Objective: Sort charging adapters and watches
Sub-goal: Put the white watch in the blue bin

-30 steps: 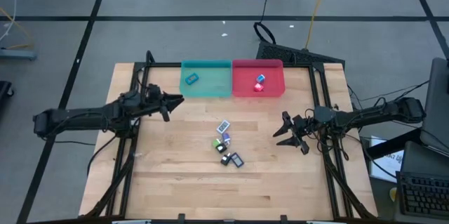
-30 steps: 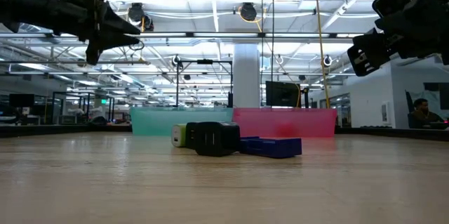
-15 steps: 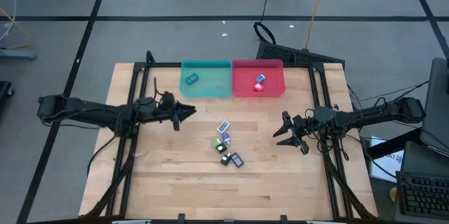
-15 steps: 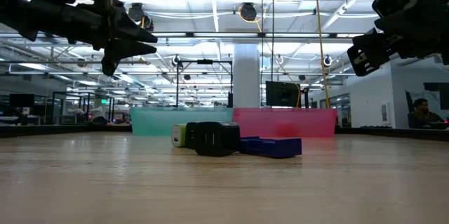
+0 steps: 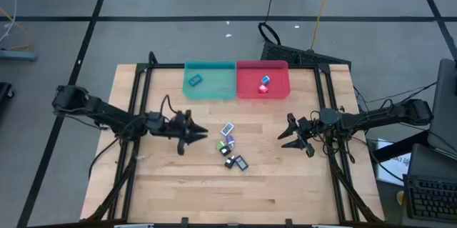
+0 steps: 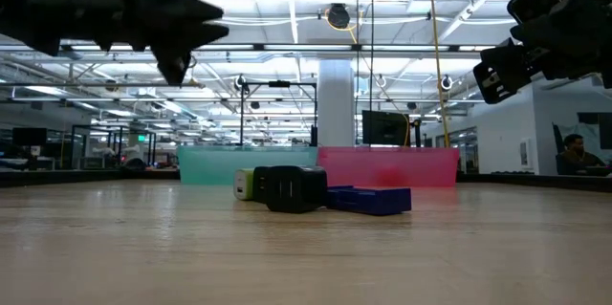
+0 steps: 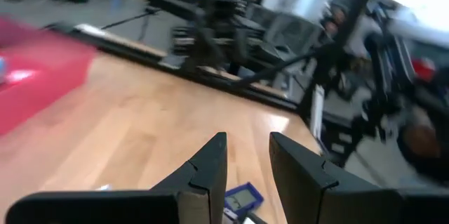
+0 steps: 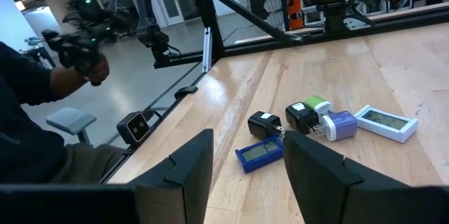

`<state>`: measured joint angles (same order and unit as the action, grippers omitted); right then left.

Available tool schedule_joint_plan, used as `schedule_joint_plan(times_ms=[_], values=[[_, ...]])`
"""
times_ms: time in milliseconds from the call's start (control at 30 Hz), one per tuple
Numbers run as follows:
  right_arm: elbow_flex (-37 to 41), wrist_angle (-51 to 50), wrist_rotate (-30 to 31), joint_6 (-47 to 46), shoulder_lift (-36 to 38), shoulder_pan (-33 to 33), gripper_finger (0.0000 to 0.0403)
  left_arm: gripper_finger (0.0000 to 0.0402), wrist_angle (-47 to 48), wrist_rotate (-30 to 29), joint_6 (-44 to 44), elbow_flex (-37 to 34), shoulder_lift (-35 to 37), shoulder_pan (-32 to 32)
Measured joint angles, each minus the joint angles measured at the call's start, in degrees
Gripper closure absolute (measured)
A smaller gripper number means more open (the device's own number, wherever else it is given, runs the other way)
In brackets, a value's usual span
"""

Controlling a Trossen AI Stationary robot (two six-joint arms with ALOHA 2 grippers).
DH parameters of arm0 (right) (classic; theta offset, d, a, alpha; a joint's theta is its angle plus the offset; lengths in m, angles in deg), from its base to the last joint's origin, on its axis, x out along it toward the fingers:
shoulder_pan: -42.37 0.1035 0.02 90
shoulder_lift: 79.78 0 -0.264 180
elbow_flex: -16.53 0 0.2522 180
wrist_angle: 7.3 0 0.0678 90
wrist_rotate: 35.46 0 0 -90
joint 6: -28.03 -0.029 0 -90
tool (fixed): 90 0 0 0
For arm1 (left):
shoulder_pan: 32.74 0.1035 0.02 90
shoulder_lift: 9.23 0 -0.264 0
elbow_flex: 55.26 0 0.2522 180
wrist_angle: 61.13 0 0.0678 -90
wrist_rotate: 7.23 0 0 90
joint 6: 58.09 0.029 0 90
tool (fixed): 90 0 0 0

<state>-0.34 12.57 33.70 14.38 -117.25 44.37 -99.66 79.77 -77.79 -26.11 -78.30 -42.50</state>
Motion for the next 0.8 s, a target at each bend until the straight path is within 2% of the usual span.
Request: schedule_joint_plan(times_ms=[167,267,367,500,600,667,800], values=[[0.0,-0.01,0.07,0.13,-0.01,0.0,0.0242,0.0293,0.39,-0.03,11.74,6.66,-8.59,-5.5],[0.0,0.02,0.15,0.85,-0.02,0.0,0.0243,0.0293,3.08,-0.75,13.24,12.73,-13.64,-6.56],[0.0,0.0,0.15,0.87,-0.02,0.0,0.0245,0.0293,16.12,-6.35,8.01,20.4,-16.6,-5.55],[0.0,0.0,0.17,0.87,-0.02,0.0,0.0242,0.0293,46.06,-14.7,-4.1,32.69,-19.6,-2.97],[0.0,-0.02,0.17,0.87,-0.02,0.0,0.0241,0.0293,61.82,-16.59,-13.15,40.15,-22.89,-0.74],[0.0,-0.04,0.15,0.87,-0.02,0.0,0.0242,0.0289,66.0,-16.07,-15.75,43.47,-25.23,0.54],[0.0,-0.02,0.15,0.87,-0.02,0.0,0.0245,0.0261,67.25,-11.76,-14.9,47.08,-30.16,2.46]])
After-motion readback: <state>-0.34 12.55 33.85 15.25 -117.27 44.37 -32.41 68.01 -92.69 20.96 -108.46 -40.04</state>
